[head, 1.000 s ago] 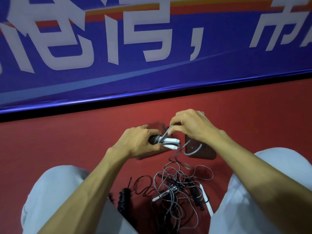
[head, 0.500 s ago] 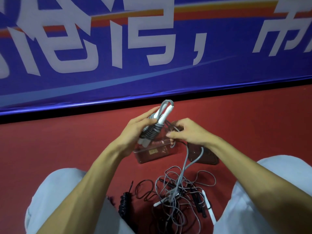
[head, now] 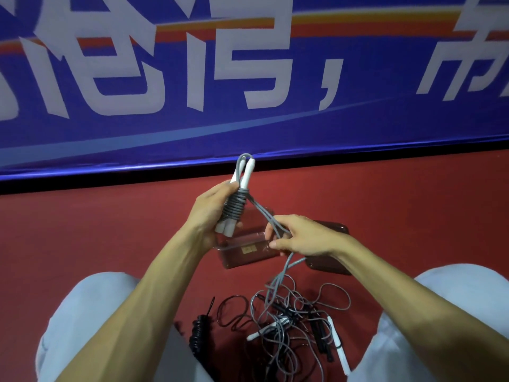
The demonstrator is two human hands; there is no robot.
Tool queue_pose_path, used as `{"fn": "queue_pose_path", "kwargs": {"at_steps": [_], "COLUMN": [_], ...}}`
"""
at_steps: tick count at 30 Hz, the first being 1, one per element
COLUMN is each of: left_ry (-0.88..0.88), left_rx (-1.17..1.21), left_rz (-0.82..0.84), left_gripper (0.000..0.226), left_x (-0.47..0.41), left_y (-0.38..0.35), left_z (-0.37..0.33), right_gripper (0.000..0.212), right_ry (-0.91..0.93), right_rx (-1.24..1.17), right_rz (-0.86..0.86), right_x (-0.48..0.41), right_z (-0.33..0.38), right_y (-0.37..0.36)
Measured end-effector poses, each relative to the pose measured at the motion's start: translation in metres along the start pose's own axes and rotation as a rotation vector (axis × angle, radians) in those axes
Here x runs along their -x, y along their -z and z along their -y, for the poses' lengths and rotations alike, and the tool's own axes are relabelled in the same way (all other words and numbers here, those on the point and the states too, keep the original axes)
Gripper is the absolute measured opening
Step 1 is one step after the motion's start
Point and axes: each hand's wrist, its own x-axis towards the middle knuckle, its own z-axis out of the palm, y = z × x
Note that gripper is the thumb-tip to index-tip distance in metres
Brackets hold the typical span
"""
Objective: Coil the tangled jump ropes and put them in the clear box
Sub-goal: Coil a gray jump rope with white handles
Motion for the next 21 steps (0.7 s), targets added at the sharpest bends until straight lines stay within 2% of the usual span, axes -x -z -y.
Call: {"fn": "queue_pose_path", "kwargs": {"at_steps": [3,5,7,9,11,15,17,21], "left_ry": [-0.16,-0.267,-0.327,-0.322,-0.317,-0.297,-0.326,-0.417], "left_rx": [-0.182,-0.381,-0.66,-0.976,-1.177,-1.398,-1.452,-1.46], "left_rz": [-0.095,-0.105,-0.111,-0.147,-0.117,0.134,0.22,0.295], "left_gripper": [0.009,0.004,0.018,0.038,0.049,0.042,0.039,0.038], "left_x": [-0.012,-0.02,-0.023,-0.02,-0.017,-0.013,-0.008,-0.003], "left_y": [0.01,0.018,0.022,0.02,0.016,0.011,0.004,-0.008], "left_z": [0.009,0.016,0.021,0.024,0.026,0.031,0.037,0.041], "right_gripper": [0.02,0.02,0.015,0.012,0.014,0.011,0.015,0.029], "right_ry": [-0.01,0.0,0.027,0.094,0.179,0.343,0.392,0.362], "right_rx": [0.114,0.082,0.091,0.246,0.413,0.642,0.638,0.596], "right_rz": [0.02,0.016,0.002,-0.043,-0.067,-0.07,-0.137,-0.263], "right_x": [0.002,0.005,0.008,0.012,0.017,0.025,0.026,0.024], "right_z": [0.0,0.003,0.007,0.01,0.013,0.016,0.014,0.007], "right_y": [-0.002,0.001,0.006,0.012,0.015,0.015,0.019,0.027]}}
